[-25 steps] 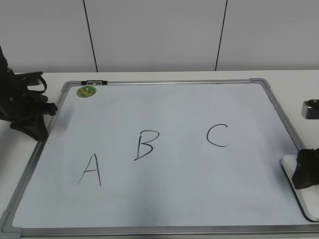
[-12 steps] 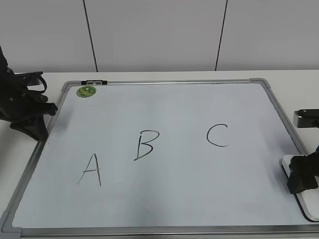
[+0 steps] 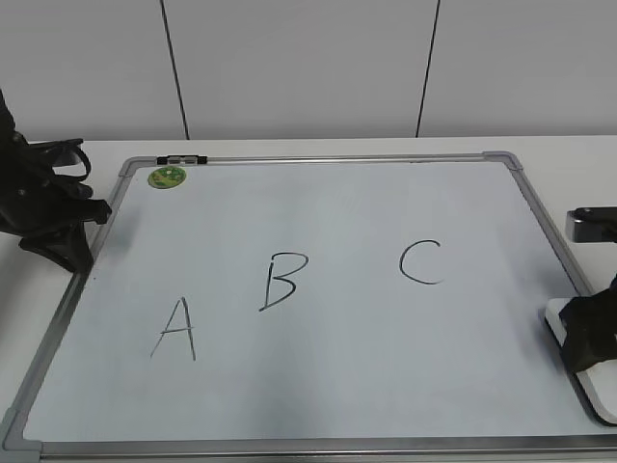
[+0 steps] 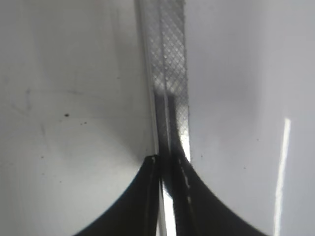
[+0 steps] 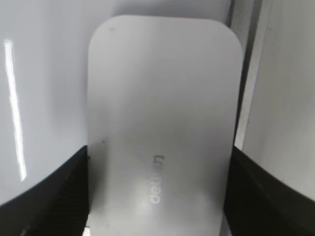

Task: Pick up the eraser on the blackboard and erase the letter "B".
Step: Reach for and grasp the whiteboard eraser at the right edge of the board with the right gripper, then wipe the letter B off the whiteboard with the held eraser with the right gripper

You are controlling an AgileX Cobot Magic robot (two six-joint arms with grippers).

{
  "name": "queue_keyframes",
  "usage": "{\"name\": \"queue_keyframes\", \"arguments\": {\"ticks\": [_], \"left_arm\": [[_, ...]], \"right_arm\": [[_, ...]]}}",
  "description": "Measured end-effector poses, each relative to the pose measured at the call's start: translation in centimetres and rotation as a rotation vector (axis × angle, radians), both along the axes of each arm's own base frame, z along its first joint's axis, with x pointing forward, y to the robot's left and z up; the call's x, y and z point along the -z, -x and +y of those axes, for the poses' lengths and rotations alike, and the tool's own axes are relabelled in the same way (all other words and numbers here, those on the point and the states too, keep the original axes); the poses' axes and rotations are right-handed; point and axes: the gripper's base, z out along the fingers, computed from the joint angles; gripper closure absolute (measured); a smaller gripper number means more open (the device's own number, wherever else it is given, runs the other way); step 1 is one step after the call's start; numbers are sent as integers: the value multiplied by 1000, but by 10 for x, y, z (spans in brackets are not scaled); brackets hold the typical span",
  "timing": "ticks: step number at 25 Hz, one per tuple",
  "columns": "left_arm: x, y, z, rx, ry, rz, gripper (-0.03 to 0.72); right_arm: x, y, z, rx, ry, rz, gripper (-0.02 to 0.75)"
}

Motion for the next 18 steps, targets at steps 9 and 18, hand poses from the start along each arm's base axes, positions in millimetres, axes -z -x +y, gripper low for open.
{"name": "queue_keyframes", "arguments": {"ticks": [9, 18], "left_arm": [[0, 0, 0, 0, 0, 0, 654], [0, 0, 0, -1, 2, 0, 654]], "right_arm": [[-32, -17, 6, -36, -15, 61, 199], [-78, -36, 85, -266, -29, -52, 199]]}}
